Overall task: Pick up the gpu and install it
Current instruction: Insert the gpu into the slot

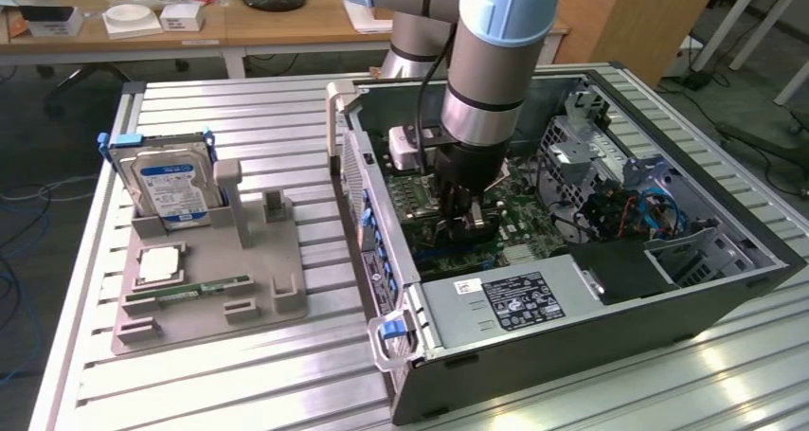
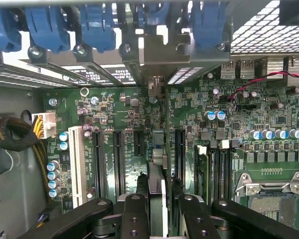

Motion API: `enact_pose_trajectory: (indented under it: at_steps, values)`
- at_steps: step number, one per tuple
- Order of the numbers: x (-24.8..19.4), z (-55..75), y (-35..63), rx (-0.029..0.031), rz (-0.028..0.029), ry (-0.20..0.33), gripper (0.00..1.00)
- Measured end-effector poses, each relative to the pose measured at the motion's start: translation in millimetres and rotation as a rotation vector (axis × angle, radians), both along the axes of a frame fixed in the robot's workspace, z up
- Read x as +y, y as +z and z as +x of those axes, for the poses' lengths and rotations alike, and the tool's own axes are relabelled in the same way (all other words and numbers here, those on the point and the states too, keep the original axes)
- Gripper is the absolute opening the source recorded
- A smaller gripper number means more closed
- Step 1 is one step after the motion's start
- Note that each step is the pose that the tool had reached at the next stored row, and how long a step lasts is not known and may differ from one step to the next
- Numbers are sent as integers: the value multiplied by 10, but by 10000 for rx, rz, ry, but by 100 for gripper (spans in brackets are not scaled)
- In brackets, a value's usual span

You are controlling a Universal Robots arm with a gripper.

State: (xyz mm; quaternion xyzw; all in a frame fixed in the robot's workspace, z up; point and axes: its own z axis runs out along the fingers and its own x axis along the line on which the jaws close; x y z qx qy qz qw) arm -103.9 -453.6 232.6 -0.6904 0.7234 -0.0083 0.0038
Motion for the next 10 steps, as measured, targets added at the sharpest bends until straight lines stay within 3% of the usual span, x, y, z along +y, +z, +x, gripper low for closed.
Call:
enact_pose_trajectory:
  at_steps: [10]
  values:
    - [0, 1, -1, 0, 25, 67, 28]
